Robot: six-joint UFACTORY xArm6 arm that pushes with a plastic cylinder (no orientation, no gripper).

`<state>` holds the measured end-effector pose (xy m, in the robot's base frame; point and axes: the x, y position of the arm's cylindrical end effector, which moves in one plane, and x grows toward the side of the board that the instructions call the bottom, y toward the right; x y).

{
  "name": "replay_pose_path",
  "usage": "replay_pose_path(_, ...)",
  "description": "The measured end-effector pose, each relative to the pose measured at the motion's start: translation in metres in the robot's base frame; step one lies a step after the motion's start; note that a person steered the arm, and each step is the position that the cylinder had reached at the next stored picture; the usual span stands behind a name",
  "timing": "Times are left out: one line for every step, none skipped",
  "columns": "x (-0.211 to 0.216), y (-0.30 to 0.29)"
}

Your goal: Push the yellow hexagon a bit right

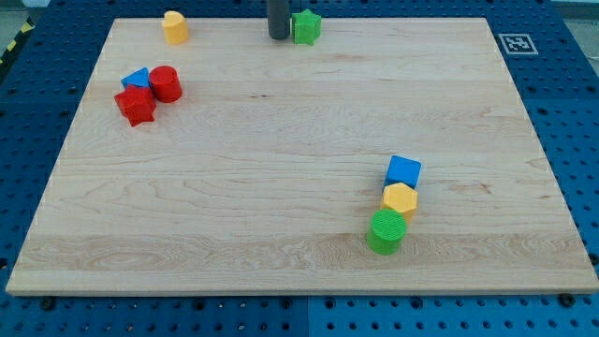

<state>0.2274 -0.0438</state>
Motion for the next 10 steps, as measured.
replay_pose_path(0.000,-0.049)
replay_pose_path(0.000,-0.112)
replay_pose_path(0.000,-0.144)
replay_pose_path(0.000,-0.148)
replay_pose_path(0.000,-0.153)
replay_pose_path(0.000,-0.158)
replay_pose_path(0.000,-0.153)
replay_pose_path(-0.005,-0.128)
replay_pose_path(-0.007,-0.095)
replay_pose_path(-0.006,-0.062)
